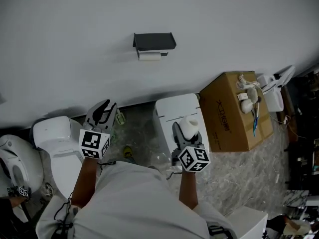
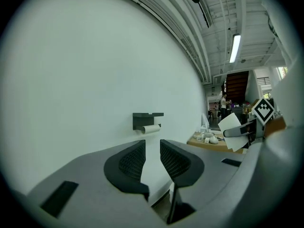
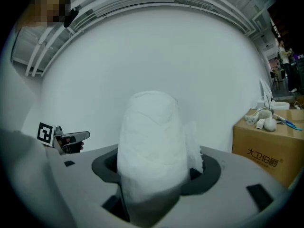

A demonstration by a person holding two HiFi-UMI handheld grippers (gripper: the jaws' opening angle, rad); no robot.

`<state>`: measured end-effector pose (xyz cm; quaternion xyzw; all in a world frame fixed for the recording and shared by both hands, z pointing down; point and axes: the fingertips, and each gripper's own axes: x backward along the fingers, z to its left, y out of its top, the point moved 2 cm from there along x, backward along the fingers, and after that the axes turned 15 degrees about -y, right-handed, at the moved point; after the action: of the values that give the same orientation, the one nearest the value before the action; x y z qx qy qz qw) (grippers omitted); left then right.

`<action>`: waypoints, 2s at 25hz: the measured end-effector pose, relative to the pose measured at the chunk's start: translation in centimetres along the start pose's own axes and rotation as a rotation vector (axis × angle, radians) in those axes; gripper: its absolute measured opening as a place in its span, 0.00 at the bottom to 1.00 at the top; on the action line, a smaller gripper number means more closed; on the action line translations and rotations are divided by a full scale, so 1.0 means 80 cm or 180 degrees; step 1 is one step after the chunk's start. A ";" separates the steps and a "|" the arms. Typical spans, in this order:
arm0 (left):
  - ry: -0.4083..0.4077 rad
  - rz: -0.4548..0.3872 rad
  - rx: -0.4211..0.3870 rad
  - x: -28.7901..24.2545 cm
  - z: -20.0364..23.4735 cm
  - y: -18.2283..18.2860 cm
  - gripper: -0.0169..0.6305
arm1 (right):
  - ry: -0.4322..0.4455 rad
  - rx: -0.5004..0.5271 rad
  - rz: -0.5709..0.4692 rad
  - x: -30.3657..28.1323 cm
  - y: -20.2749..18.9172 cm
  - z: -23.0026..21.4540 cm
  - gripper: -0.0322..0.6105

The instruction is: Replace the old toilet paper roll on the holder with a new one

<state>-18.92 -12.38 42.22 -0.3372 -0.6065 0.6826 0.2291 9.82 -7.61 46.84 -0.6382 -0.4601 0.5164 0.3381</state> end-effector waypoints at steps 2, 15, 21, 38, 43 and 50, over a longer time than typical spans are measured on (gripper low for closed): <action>-0.0057 0.0011 0.0002 -0.014 0.013 0.001 0.19 | -0.0021 0.0003 -0.0015 -0.016 0.006 0.008 0.53; -0.0279 0.0037 0.0000 -0.096 0.034 -0.002 0.19 | -0.0082 0.0020 0.0022 -0.087 0.019 -0.007 0.53; -0.0227 0.0089 -0.0044 -0.142 0.042 0.006 0.19 | 0.0065 0.0062 0.0043 -0.141 0.040 -0.022 0.53; 0.0030 0.0235 -0.0399 -0.256 0.067 0.025 0.19 | 0.0446 0.0230 0.0121 -0.279 0.098 -0.059 0.53; 0.0092 0.0434 -0.0686 -0.274 0.063 0.029 0.19 | 0.0563 0.0270 0.0110 -0.302 0.113 -0.068 0.53; 0.0192 0.0726 -0.1117 -0.295 0.062 0.024 0.21 | 0.0699 0.0272 0.0145 -0.327 0.109 -0.075 0.53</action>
<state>-6.61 -33.04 44.82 -0.4587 -0.6668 0.5777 0.1062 16.55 -34.84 49.46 -0.6863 -0.3832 0.4700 0.4015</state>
